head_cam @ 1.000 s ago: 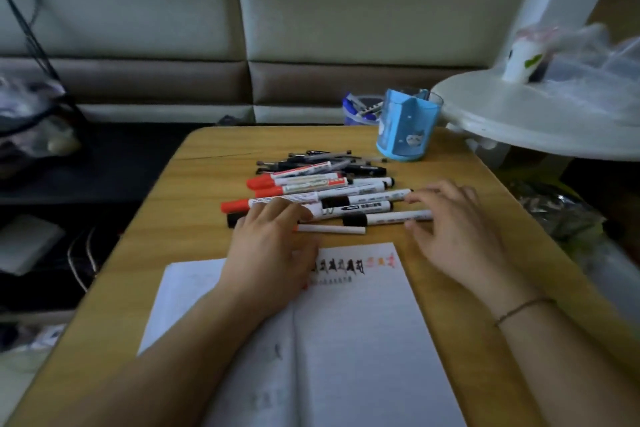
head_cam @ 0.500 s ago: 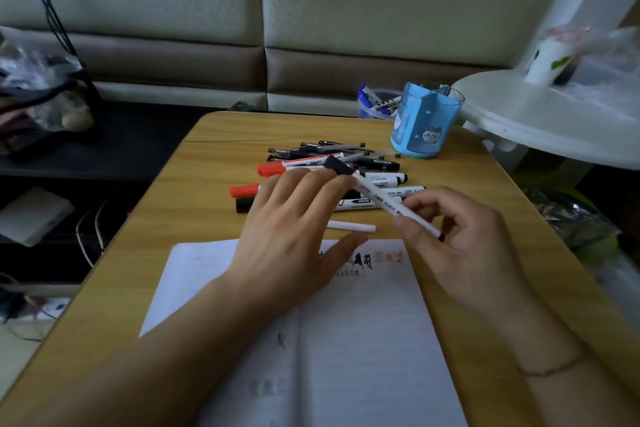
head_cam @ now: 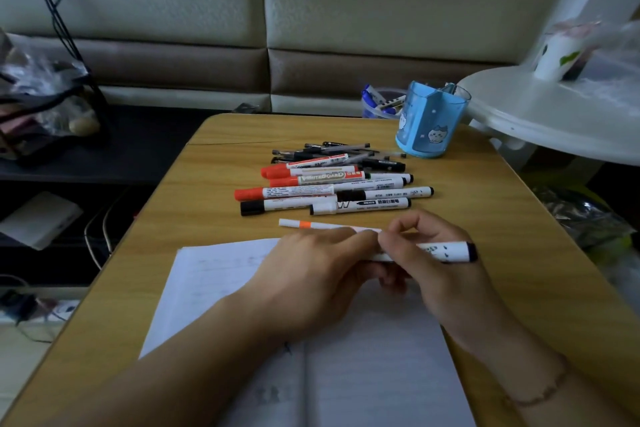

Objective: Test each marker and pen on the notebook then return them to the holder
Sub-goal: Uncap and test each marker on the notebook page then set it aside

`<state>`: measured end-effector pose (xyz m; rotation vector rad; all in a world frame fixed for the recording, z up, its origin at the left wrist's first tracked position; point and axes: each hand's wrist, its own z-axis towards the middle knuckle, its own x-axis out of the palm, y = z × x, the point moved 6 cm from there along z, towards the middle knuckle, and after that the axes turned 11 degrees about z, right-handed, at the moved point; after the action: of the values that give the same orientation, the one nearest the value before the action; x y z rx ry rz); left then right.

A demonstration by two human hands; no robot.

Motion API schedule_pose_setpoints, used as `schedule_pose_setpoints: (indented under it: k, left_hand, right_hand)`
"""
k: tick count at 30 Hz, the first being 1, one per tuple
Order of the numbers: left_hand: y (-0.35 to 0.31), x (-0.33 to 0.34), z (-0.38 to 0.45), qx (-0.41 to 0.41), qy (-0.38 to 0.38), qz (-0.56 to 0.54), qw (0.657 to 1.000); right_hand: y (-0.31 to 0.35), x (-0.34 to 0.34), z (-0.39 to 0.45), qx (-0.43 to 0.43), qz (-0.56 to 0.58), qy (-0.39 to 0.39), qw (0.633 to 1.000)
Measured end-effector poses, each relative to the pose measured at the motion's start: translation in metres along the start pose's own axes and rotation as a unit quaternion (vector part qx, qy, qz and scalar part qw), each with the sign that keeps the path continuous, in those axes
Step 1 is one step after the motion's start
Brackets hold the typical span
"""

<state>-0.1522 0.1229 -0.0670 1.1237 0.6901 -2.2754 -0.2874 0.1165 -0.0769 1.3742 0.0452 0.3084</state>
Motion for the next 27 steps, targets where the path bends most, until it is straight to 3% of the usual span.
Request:
schedule_pose_setpoints:
  k: [5,9,12,16,21,27]
  left_hand:
    - [0.002,0.003,-0.002,0.026,0.053,-0.085,0.995]
    - [0.011,0.009,-0.004,0.014,0.072,-0.068,0.995]
    - [0.014,0.002,-0.006,-0.003,0.032,-0.055,0.998]
    - [0.032,-0.009,-0.008,-0.09,-0.05,-0.174,0.979]
    - [0.035,-0.005,-0.007,-0.114,-0.073,-0.168,0.976]
    - [0.04,0.0,-0.008,-0.134,-0.081,-0.195,0.968]
  right_hand:
    - [0.004,0.006,-0.002,-0.019,-0.009,0.062,0.998]
    - [0.008,0.005,-0.003,-0.046,-0.056,0.092,0.993]
    - [0.006,0.0,-0.002,-0.032,-0.025,0.069,0.997]
    - [0.004,-0.01,0.002,-0.008,0.051,0.042,0.998]
    - [-0.009,-0.026,0.004,0.005,-0.104,-0.051,0.993]
    - [-0.02,-0.026,0.006,-0.009,-0.131,-0.081,0.988]
